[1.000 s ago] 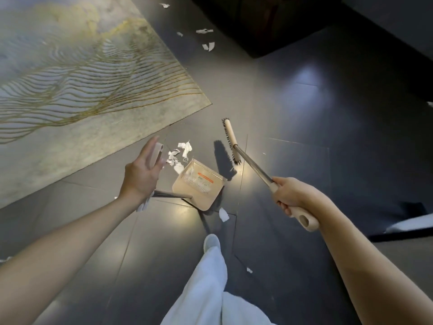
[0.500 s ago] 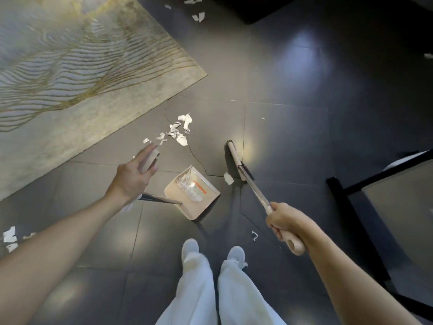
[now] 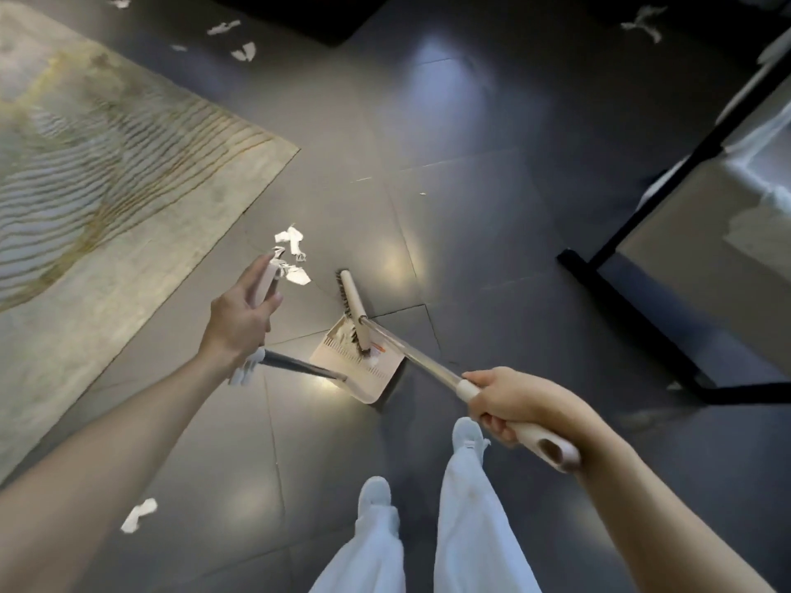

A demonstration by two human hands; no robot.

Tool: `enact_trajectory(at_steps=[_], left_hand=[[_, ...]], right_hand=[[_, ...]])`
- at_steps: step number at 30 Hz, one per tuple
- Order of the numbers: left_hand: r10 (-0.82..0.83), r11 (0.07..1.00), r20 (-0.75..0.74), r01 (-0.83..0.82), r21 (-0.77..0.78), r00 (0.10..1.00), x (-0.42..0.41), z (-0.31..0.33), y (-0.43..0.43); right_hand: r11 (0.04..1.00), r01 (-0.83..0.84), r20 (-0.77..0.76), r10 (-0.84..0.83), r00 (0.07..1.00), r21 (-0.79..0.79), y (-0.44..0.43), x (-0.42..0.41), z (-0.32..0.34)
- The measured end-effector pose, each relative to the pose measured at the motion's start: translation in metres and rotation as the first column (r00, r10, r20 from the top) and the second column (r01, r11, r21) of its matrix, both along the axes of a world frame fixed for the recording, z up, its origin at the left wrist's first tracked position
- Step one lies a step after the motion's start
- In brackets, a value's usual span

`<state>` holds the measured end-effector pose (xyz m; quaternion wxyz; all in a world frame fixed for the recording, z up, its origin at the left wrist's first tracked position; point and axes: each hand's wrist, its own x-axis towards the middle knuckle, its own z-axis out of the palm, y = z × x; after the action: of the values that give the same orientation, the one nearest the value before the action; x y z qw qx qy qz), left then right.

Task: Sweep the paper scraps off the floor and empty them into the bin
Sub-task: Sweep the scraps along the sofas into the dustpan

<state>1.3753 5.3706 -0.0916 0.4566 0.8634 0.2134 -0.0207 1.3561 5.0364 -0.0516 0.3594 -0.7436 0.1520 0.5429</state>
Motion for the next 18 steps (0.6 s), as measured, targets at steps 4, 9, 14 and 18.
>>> enact_trajectory(at_steps=[4,9,14,18], left_hand=[[-0.161,0.987,0.026,0.161,0.001,0.987,-0.012,0.01,-0.004],[-0.366,0.93,0.053,0.367,-0.004,0.929,-0.009,0.012,-0.029],[-0.579,0.816,0.025,0.578,0.026,0.815,-0.017,0.005,-0.064],[-0.666,0.746,0.024,0.665,0.047,0.745,-0.024,-0.001,-0.092]], right_hand=[[0.994,0.107,0.064,-0.105,0.992,-0.028,-0.011,-0.043,0.013],[0.932,0.357,0.111,-0.348,0.931,-0.069,-0.037,-0.097,0.01],[0.867,0.481,0.175,-0.458,0.872,-0.128,-0.067,-0.136,0.0],[0.856,0.459,0.195,-0.421,0.886,-0.236,-0.079,-0.156,-0.017]])
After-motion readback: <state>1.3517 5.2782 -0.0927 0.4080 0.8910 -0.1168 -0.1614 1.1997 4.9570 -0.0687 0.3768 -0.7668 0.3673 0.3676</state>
